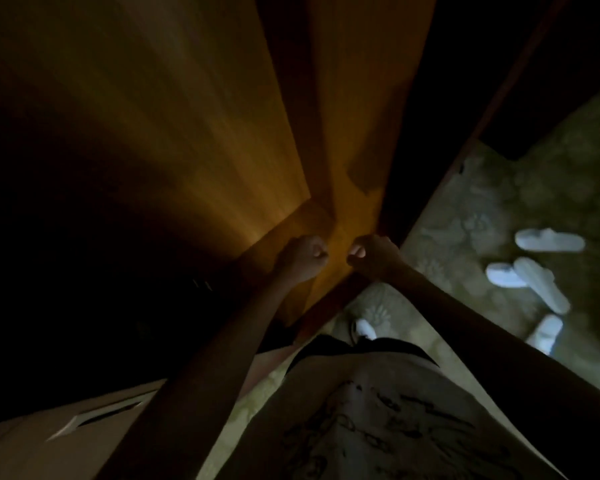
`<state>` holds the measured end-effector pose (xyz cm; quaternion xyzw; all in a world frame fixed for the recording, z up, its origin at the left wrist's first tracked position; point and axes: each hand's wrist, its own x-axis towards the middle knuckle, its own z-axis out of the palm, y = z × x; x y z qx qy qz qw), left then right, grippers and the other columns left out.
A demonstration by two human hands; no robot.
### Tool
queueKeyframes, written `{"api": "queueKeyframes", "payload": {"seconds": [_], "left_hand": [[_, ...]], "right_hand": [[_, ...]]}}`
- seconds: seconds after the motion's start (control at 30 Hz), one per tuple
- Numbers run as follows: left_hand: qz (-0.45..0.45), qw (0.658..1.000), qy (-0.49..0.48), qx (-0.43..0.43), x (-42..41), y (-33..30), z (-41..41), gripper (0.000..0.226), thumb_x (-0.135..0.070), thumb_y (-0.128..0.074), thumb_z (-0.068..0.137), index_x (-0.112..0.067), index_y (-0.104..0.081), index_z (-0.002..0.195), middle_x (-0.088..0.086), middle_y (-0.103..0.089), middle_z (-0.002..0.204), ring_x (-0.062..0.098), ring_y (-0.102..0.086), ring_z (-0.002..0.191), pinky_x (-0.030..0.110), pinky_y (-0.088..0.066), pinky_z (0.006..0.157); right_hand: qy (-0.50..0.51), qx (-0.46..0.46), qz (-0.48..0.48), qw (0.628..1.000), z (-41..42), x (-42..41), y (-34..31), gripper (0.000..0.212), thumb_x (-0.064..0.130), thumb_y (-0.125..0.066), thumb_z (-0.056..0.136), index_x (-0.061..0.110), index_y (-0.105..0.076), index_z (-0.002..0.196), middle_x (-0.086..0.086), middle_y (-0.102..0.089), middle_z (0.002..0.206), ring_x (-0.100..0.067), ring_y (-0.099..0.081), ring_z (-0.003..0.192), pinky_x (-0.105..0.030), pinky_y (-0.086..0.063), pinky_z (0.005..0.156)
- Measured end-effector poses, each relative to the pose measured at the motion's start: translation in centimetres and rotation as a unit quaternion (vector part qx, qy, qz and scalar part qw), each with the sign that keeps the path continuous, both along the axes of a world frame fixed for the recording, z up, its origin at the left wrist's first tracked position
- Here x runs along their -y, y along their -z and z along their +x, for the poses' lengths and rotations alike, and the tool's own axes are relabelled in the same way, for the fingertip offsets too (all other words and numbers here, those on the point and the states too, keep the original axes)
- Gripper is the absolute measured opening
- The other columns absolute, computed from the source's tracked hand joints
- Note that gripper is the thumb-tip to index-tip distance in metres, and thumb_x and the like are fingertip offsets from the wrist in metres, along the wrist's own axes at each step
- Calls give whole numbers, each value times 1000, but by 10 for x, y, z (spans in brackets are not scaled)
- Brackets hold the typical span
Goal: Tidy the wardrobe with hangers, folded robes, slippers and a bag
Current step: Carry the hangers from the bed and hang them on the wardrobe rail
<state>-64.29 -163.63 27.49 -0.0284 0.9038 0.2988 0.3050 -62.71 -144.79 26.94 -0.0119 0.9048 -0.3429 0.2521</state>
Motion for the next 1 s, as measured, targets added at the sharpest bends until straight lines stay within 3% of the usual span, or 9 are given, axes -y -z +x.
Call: {"api": "queueKeyframes", "payload": {"seconds": [0.2, 0.27, 0.4, 0.5, 0.6, 0.73, 0.87, 0.93, 1.0], "left_hand": [[-113, 977, 161, 81, -18, 77, 15, 29, -30, -60, 94, -18, -66, 120, 0, -68, 118, 21, -64, 105, 38, -54, 94], [-126, 959, 232, 105, -28, 96, 22, 26, -29, -59, 96, -18, -66, 118, 0, -68, 117, 22, -64, 106, 40, -54, 96], [-137, 916, 351, 134, -54, 123, 50, 11, -23, -60, 94, -20, -70, 97, 3, -72, 98, 21, -68, 92, 43, -57, 91], [-152, 867, 449, 157, -74, 137, 78, 15, -22, -57, 94, -22, -67, 82, 8, -73, 86, 24, -70, 81, 42, -59, 82], [-165, 823, 519, 161, -94, 149, 114, 27, -22, -54, 96, -9, -74, 85, 10, -76, 87, 26, -73, 79, 41, -61, 72], [-197, 752, 605, 173, -121, 160, 171, 26, -21, -53, 98, -9, -71, 83, 7, -76, 87, 15, -69, 63, 22, -52, 52], [-242, 656, 690, 188, -160, 164, 229, 25, -13, -52, 97, -2, -72, 89, 12, -76, 92, 20, -71, 70, 25, -51, 56], [-254, 620, 720, 178, -185, 162, 264, 27, -11, -50, 96, -2, -71, 82, 13, -76, 89, 24, -74, 77, 29, -55, 59], [-252, 596, 745, 161, -212, 160, 302, 26, -12, -51, 97, 0, -73, 90, 13, -76, 88, 24, -74, 76, 29, -55, 58]], "right_hand": [[184, 147, 17, 972, 88, -34, 80, 11, 21, -61, 88, 21, -68, 79, -1, -71, 89, -18, -67, 83, -32, -52, 78], [276, 180, 19, 944, 123, -36, 93, 13, 21, -61, 87, 19, -73, 87, -8, -74, 98, -26, -69, 93, -32, -54, 79], [430, 221, -4, 875, 197, -31, 114, 21, 28, -60, 88, 13, -75, 92, -9, -75, 97, -26, -69, 86, -27, -48, 66], [514, 256, -14, 819, 256, -19, 132, 34, 34, -50, 94, 12, -73, 105, -13, -73, 101, -30, -68, 88, -30, -50, 68], [602, 276, -49, 748, 315, 1, 141, 25, 27, -52, 82, 12, -70, 91, -19, -72, 94, -35, -68, 87, -37, -57, 74], [697, 303, -100, 642, 398, 36, 143, 37, 37, -49, 69, 10, -70, 82, -11, -70, 81, -32, -66, 77, -31, -52, 66], [775, 296, -142, 540, 474, 72, 144, 30, 32, -56, 74, 8, -74, 77, -11, -74, 79, -29, -69, 77, -36, -58, 71], [811, 289, -163, 481, 505, 88, 144, 26, 23, -59, 83, 3, -74, 80, -13, -74, 80, -28, -71, 78, -37, -58, 72], [833, 289, -180, 436, 534, 103, 146, 26, 21, -59, 88, 0, -74, 81, -14, -74, 80, -27, -70, 76, -36, -58, 71]]}}
